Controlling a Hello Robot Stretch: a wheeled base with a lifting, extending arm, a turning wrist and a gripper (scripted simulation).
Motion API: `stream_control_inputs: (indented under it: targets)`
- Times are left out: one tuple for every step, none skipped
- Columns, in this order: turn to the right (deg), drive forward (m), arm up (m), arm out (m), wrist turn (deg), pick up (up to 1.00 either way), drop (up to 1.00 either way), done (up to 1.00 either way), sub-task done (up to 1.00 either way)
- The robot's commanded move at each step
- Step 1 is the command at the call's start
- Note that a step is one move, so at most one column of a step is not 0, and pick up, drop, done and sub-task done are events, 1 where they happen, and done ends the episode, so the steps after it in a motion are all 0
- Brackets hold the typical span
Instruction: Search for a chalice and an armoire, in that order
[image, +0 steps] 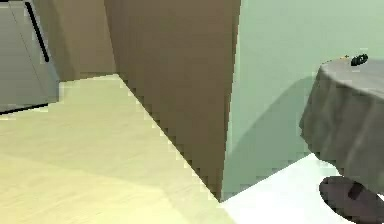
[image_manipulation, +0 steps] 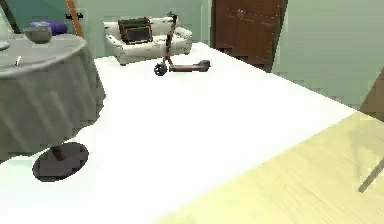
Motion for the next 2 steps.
stream_control_inputs:
  targets:
    - [45.0,0.0,0.0,0.0,0.0,0.0,0.0,0.0,0.0]
    - [45.0,0.0,0.0,0.0,0.0,0.0,0.0,0.0,0.0]
